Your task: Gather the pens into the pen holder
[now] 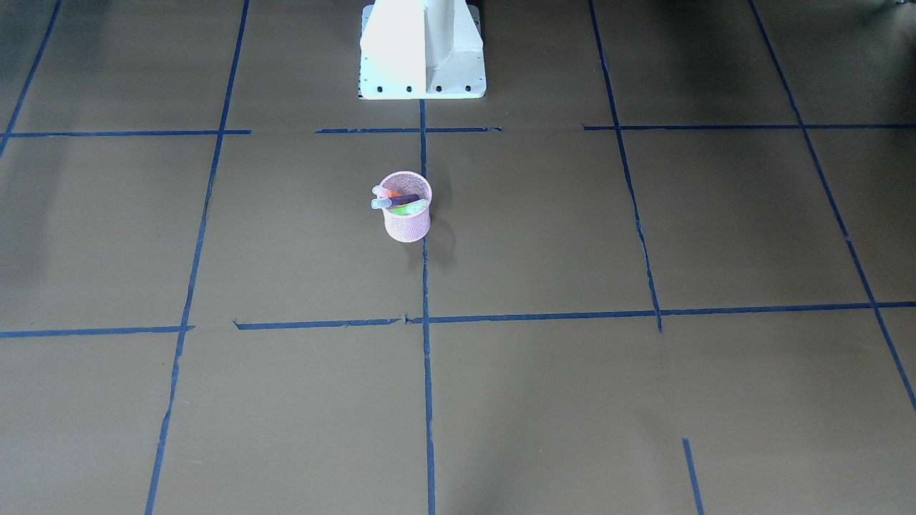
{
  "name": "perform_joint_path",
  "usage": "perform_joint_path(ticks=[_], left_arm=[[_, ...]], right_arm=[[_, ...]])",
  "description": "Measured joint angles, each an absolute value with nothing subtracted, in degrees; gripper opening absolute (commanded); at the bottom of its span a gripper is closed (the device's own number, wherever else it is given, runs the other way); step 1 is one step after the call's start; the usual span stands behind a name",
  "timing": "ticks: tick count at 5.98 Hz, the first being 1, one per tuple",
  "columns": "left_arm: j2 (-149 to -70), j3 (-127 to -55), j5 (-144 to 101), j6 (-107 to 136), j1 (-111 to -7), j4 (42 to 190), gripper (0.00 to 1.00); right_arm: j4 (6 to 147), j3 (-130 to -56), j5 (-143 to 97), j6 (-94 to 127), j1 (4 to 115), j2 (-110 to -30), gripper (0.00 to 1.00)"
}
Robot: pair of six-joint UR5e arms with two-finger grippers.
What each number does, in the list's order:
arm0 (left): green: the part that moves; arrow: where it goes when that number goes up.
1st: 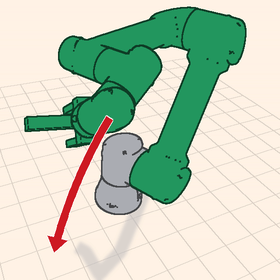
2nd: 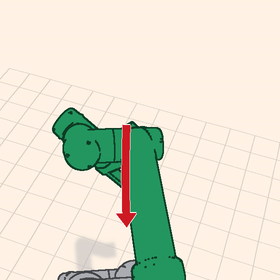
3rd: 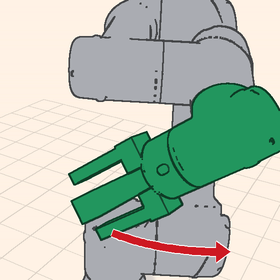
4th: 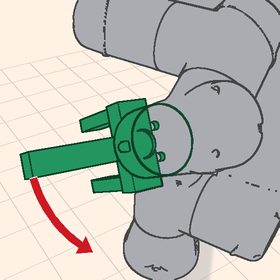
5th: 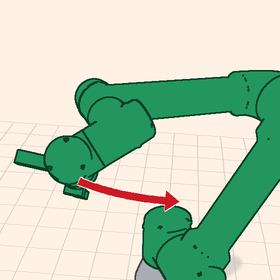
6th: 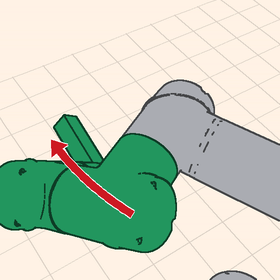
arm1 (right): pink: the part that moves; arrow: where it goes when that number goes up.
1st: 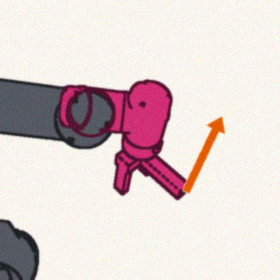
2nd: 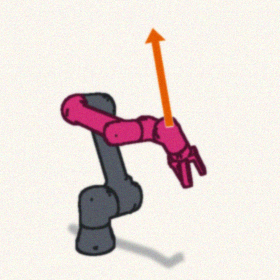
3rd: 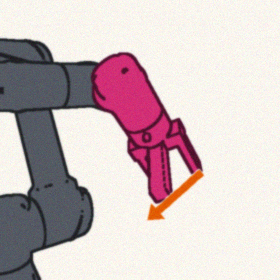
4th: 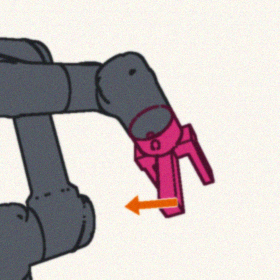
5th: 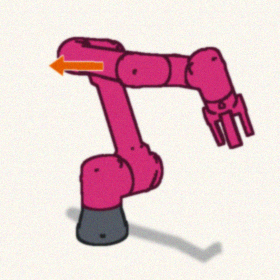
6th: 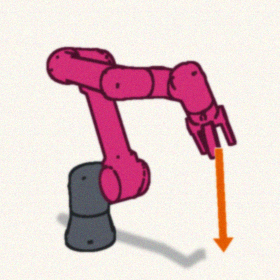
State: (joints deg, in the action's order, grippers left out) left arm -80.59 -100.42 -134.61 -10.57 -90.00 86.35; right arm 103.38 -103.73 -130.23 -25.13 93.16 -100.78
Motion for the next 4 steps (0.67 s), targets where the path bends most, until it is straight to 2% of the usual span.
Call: perform_joint_path(ticks=[4], left_arm=[[-80.48, -100.39, -134.81, -10.79, -89.99, 86.01, 1.00]], right_arm=[[103.36, -102.80, -131.24, -25.14, 93.16, -100.75, 1.00]])
